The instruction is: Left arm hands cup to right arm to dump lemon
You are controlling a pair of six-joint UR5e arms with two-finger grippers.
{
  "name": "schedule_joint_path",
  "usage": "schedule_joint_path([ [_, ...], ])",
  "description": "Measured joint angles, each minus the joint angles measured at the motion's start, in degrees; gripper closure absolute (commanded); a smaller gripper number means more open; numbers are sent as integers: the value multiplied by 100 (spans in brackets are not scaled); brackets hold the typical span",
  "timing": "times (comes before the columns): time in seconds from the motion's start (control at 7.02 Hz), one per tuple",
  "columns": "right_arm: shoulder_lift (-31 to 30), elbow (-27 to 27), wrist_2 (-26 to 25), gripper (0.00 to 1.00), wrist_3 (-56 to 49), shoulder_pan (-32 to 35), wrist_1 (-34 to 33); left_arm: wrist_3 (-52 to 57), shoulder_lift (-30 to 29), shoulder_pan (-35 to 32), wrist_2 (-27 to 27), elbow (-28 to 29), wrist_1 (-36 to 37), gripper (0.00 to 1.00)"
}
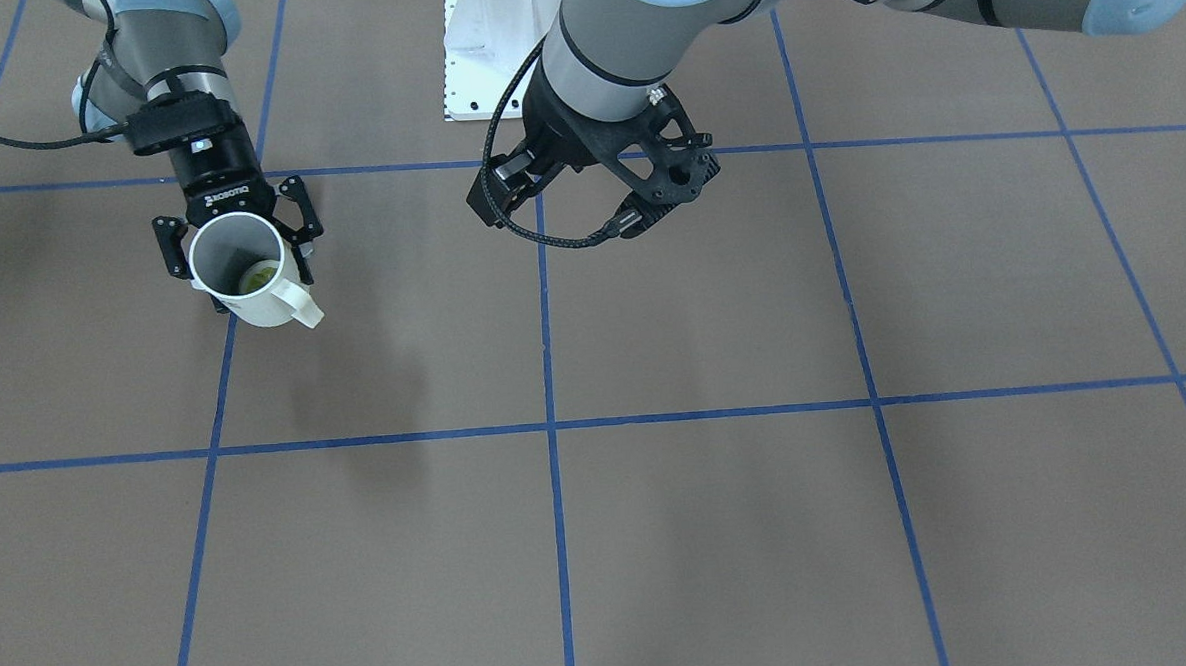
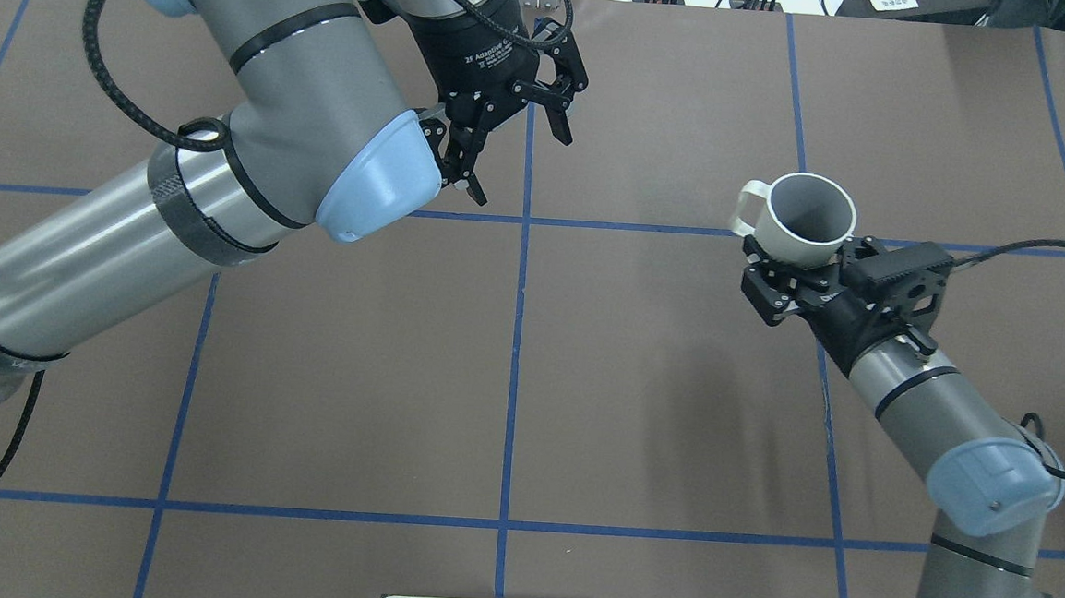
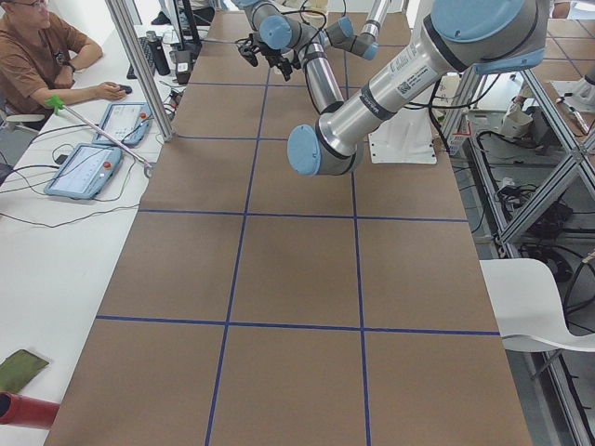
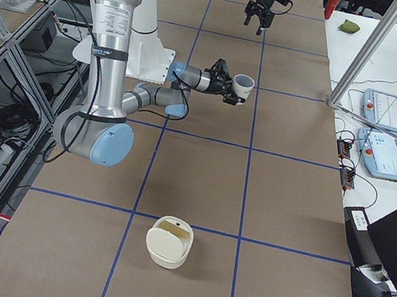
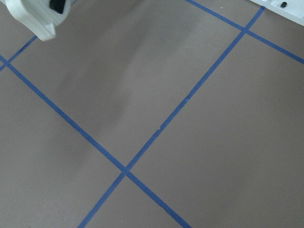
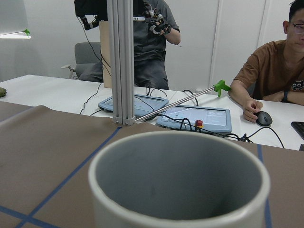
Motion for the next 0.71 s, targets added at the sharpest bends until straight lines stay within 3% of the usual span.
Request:
schedule_joint_path([
  [0.43,-915,-47,-170,100,504,292,620,-7,12,13,71,0,2,0],
  [0.71,-1403,-387,-254,100,664,323,1742,-8,31,17,91,-1,6,0],
])
